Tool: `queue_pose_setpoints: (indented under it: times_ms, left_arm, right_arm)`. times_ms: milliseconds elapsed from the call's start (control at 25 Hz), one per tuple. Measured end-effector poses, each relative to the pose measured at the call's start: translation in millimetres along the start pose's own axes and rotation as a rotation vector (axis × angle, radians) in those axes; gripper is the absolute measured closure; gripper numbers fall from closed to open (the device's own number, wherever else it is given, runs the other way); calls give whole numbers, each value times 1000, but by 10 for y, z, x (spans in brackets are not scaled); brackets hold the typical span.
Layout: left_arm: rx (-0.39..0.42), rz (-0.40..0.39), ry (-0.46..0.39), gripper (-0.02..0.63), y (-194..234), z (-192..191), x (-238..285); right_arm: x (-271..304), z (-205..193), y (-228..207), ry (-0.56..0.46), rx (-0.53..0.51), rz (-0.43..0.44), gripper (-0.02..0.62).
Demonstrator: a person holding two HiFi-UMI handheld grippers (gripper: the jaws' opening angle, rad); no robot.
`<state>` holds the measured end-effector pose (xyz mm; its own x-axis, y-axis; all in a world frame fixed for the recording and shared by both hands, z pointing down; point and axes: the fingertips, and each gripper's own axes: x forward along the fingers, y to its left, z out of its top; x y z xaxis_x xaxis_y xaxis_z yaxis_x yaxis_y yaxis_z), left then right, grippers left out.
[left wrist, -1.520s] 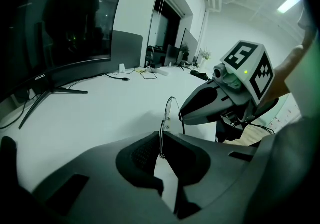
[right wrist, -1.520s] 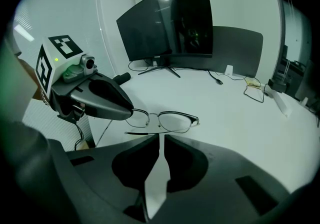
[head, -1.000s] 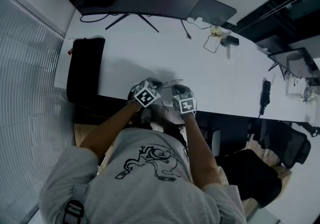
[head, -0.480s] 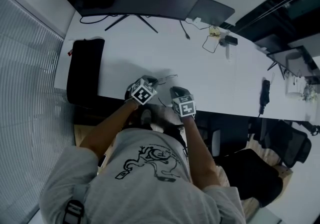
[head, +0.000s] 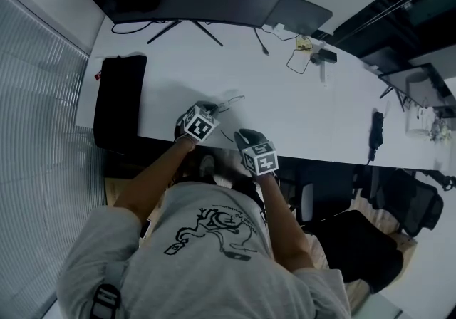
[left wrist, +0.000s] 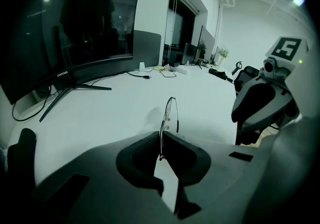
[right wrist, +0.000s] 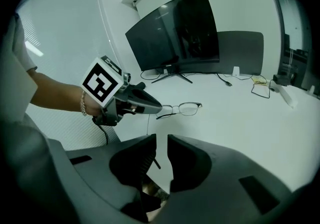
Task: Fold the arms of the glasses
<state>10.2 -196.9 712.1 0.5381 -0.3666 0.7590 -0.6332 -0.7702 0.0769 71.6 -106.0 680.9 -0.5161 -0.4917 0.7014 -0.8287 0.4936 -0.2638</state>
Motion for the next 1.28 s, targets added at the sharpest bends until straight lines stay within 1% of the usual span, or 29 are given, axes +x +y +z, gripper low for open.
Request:
queue_pose_setpoints:
  times_ms: [440,640,960,1280]
  left_arm:
    - [-81,87,-38,569,230,100,-5]
    - [-120,74,-56,569,203,85,-8]
    - [-140,37,-58,569,79,51,-113]
    - [-148,1,-62,568,-48,45,-185]
  right_arm:
    - [96,-83,366,32,23,82,516]
    - [200,-179,440,69,52,121,514]
    - [229,-171,309,82,79,80,495]
    - [165,-196,229,94,66,46,491]
